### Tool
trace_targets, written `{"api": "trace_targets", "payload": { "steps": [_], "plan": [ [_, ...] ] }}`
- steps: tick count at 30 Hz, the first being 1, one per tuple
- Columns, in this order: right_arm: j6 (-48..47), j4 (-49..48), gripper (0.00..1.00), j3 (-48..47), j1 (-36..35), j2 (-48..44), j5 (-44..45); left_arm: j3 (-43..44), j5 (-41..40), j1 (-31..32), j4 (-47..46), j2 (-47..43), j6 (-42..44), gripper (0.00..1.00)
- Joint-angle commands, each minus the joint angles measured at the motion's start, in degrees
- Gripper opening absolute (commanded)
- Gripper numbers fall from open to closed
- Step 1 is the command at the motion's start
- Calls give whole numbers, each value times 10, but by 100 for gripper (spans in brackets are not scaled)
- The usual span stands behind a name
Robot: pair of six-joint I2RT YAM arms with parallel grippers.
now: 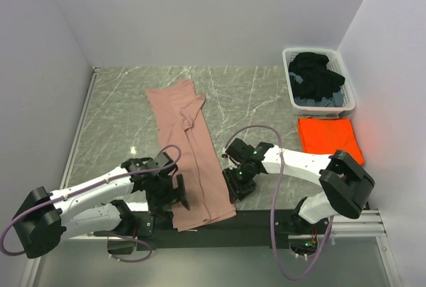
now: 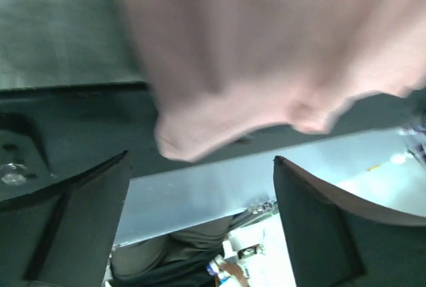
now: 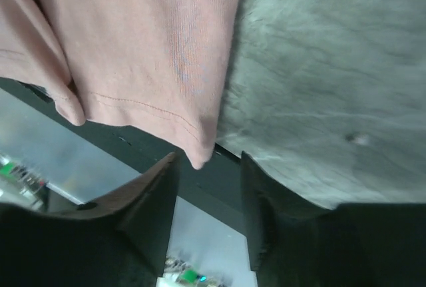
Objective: Fold and stack the t-shirts
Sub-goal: Fold the tshirt
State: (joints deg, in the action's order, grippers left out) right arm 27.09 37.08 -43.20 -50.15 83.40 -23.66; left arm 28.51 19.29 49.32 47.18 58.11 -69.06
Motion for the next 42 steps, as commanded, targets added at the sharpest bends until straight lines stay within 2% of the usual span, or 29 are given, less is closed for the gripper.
{"api": "trace_targets", "payload": {
  "steps": [1, 4, 5, 11, 15, 18, 19, 20, 25, 32, 33, 42],
  "plan": [
    [-25, 37, 50, -47, 14, -46, 61, 99, -44, -3, 31, 14, 36, 96],
    [-30, 34, 52, -63, 40, -70, 91, 204, -108, -42, 75, 61, 77, 94],
    [-30, 30, 52, -65, 48, -82, 99, 253, -124, -73, 80, 75, 109, 91],
    [-26, -27, 50, -44, 90, -122, 114, 416, -174, -218, 31, 237, 247, 73],
    [-24, -50, 49, -33, 100, -133, 107, 524, -187, -255, -11, 378, 276, 64],
    [-25, -58, 48, -25, 103, -133, 94, 616, -191, -271, -17, 445, 287, 60],
    [-26, -67, 48, -22, 104, -132, 91, 635, -212, -275, -19, 483, 287, 57],
    [-23, -72, 48, -15, 104, -131, 86, 667, -218, -283, -27, 501, 288, 48],
    [-20, -91, 48, -4, 108, -128, 83, 754, -233, -300, -30, 605, 292, 46],
    [-24, -99, 48, 1, 116, -129, 79, 806, -241, -301, -18, 690, 294, 46],
    [-25, -100, 48, 2, 117, -129, 78, 807, -243, -302, -17, 699, 294, 43],
    [-29, -99, 48, 7, 124, -129, 75, 792, -235, -303, -47, 712, 292, 38]
  ]
}}
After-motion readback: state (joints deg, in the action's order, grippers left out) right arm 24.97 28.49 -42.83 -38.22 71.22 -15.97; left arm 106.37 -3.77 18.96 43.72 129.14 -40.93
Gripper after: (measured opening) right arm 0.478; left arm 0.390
